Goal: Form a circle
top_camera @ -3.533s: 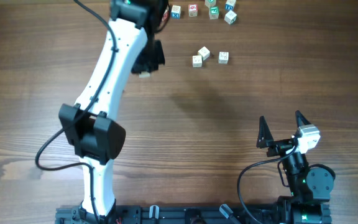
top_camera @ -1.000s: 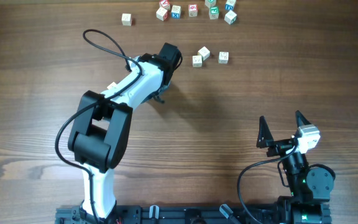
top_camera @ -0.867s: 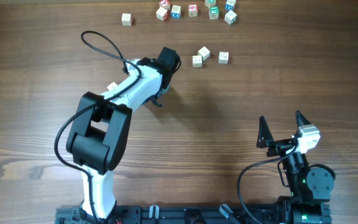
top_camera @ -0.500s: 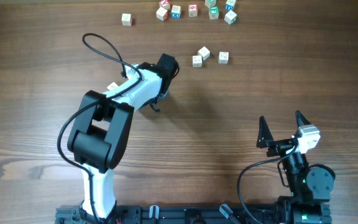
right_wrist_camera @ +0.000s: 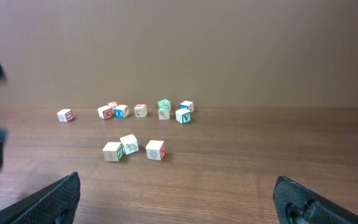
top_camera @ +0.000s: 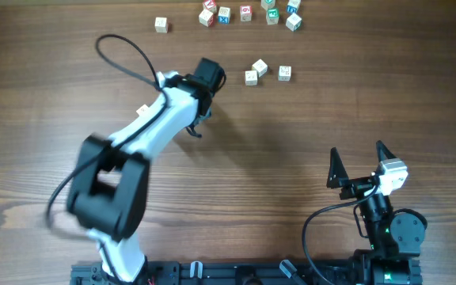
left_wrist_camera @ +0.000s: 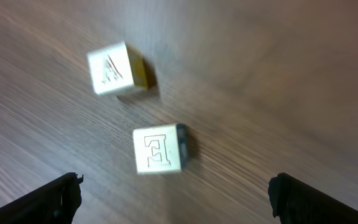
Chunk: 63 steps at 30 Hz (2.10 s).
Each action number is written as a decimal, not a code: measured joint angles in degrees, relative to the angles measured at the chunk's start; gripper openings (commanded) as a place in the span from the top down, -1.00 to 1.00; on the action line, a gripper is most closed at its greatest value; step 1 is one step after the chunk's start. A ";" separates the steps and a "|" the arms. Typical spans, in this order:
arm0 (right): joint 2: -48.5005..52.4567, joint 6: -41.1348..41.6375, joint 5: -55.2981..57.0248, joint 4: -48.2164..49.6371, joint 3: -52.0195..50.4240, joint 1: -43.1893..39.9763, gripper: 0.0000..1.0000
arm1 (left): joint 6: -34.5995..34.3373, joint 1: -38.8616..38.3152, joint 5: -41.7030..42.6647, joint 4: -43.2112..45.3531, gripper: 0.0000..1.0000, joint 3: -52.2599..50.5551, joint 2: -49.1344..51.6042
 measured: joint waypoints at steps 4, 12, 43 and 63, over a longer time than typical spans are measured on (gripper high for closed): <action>0.00 0.00 0.00 0.00 0.00 0.00 -1.00 | 0.46 0.02 0.68 -0.04 -1.00 0.15 -14.32; 0.00 -1.49 0.72 1.60 -0.02 0.00 -0.99 | 0.87 0.02 -5.11 -2.69 -1.00 0.90 -39.50; 24.94 21.42 -15.50 3.08 12.57 0.00 -0.99 | 35.21 44.76 45.42 -21.73 -1.00 -0.26 -52.68; 105.85 18.32 -18.38 -17.44 80.72 6.03 -0.99 | 27.30 44.81 42.64 -9.68 -1.00 -23.58 -56.33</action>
